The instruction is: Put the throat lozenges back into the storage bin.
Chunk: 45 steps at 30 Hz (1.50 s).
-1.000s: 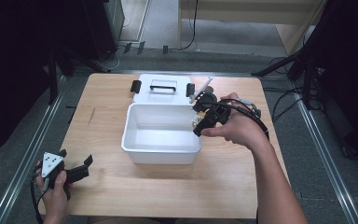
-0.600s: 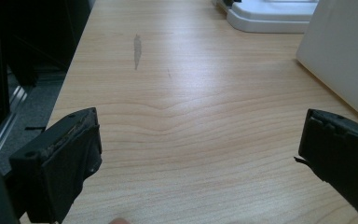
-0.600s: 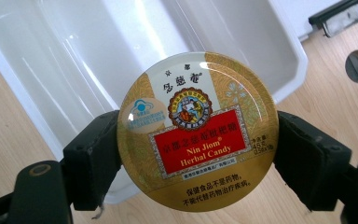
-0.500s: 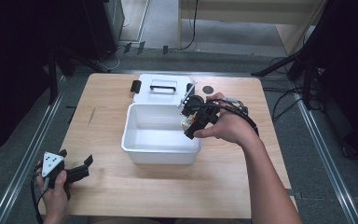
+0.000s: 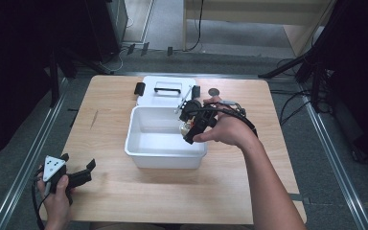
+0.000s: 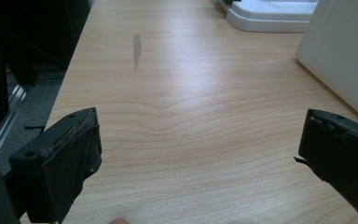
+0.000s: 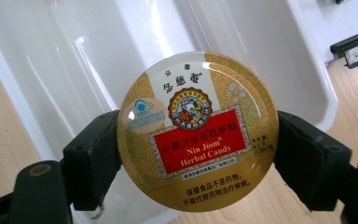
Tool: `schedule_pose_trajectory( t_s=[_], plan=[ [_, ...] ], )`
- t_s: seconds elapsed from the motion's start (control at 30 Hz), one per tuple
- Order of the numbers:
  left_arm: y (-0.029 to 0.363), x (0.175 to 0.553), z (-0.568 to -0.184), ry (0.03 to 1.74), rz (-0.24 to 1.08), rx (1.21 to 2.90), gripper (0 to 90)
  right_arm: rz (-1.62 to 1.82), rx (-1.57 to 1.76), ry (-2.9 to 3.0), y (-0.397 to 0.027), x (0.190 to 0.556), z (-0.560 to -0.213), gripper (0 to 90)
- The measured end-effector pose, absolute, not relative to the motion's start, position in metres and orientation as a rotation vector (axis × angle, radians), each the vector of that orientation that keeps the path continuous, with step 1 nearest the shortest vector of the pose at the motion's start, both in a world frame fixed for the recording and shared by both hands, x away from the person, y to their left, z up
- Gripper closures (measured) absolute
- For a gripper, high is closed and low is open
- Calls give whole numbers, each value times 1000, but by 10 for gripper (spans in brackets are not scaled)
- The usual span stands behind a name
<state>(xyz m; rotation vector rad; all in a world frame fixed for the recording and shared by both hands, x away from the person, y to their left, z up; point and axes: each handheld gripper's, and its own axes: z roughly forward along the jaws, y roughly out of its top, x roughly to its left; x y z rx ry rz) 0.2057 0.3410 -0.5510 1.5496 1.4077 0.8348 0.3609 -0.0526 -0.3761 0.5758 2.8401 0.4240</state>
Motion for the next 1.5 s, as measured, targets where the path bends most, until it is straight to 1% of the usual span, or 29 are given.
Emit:
schedule_pose_trajectory(
  t_s=[0.43,0.9,1.5],
  plan=[
    [341,206,-551,1414,830,1548,0,366,429,2875,-48,371,-400,206],
    [341,206,-551,1417,827,1551,0,274,422,2899,-44,375,-423,206],
    [342,207,-551,1429,822,1549,0,49,383,2921,-22,381,-448,205]
  ],
)
